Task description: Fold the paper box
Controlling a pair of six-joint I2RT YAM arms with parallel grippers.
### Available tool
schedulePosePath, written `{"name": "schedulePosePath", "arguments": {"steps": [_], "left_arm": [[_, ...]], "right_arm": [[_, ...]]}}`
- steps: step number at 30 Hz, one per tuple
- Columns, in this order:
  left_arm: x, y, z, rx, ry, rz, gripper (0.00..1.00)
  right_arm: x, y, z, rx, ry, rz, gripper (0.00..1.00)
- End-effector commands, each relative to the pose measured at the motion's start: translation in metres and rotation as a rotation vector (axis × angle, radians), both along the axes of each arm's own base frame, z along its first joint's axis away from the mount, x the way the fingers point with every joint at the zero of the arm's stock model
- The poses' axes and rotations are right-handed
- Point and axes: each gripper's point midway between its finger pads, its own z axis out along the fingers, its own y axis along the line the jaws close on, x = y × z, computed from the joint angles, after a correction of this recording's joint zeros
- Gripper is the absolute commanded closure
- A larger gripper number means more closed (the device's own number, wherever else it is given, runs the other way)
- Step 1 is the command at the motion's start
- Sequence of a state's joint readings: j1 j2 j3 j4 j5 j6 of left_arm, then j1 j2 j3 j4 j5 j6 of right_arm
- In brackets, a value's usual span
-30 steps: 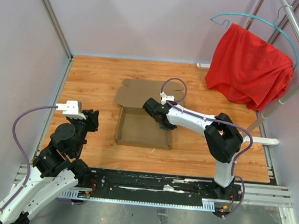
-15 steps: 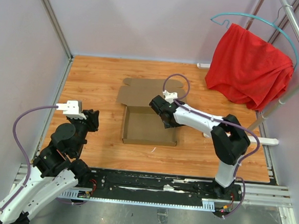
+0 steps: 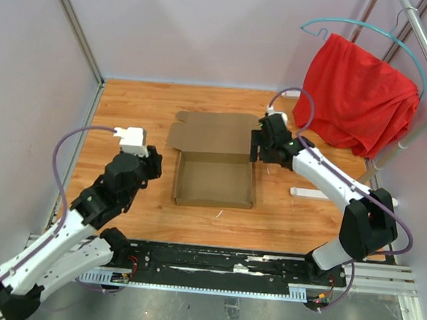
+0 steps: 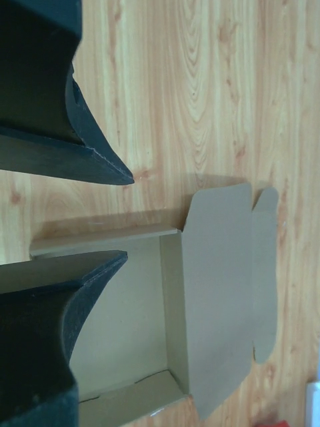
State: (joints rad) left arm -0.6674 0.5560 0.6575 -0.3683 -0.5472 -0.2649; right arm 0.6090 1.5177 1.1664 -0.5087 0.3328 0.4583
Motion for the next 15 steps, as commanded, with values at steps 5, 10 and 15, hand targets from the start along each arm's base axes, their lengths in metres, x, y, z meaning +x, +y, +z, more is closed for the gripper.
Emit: {"name": "schedulePosePath", "arguments": {"steps": [5, 10, 15], "left_arm": [[0.082, -0.037, 0.019, -0.179, 0.074, 0.070, 0.34], [0.135, -0.015, -0.021, -0.439, 0.186, 0.068, 0.32], [0.158, 0.005, -0.055, -0.481, 0.224, 0.109, 0.31]], "right_arm": [[0.065, 0.010, 0.021, 0.235, 0.045, 0.082, 0.20], [0.090, 0.009, 0.000, 0.272, 0.126, 0.045, 0.19], [0.104, -0.010, -0.026, 0.381, 0.163, -0.026, 0.18]]}}
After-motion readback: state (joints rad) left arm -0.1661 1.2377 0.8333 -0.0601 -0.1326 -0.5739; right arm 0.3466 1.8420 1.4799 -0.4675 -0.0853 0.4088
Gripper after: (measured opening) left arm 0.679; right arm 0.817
